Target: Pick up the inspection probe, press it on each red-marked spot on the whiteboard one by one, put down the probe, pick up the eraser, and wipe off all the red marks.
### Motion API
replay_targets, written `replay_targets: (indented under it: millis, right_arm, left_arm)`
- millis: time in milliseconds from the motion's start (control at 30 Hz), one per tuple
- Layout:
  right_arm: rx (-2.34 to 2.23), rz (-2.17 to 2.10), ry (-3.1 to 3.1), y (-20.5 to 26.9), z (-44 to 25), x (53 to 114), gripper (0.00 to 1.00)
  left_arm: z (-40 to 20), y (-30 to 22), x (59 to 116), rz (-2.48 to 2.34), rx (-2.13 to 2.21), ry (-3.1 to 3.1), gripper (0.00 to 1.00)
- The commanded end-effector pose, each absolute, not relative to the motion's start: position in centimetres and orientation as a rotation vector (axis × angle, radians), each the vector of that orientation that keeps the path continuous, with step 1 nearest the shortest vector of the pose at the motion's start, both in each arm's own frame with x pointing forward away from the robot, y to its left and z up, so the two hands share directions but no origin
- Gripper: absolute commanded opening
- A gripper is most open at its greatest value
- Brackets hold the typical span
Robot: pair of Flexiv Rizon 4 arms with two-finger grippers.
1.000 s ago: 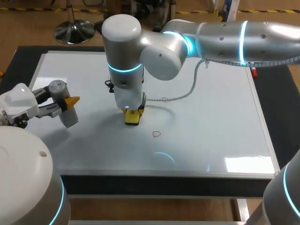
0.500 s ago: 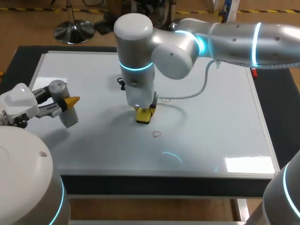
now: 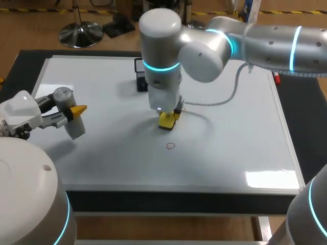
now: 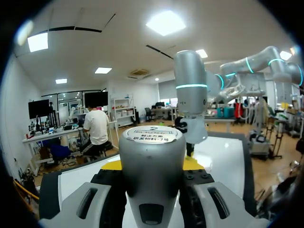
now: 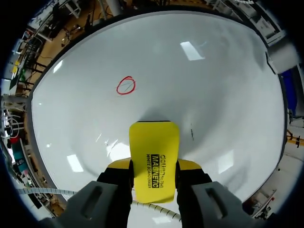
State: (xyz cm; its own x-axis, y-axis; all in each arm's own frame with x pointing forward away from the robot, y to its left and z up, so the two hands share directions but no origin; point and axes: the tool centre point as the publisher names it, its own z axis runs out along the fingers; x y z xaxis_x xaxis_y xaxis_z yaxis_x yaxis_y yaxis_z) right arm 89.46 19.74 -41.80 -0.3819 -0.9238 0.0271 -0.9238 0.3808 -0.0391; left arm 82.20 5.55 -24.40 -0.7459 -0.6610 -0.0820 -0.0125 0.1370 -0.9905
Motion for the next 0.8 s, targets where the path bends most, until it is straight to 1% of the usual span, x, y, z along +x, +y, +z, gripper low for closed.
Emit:
replay_targets:
  millis: [33,400,800]
  right_arm:
    - [1.683,0.054,-2.696,14.7,-38.8,90.1,0.0]
    - [1.291,0.048,-2.919,4.3,-37.5,90.5,0.0]
    - [0.894,0.055,-3.032,-4.6,-38.0,88.9,0.0]
  left_arm:
    - [-24.4,5.5,82.2,-1.653,-0.644,1.903,0.0]
    - [-24.4,5.5,82.2,-1.653,-0.644,1.903,0.0]
    - [-24.4,5.5,82.2,-1.653,-0.644,1.903,0.0]
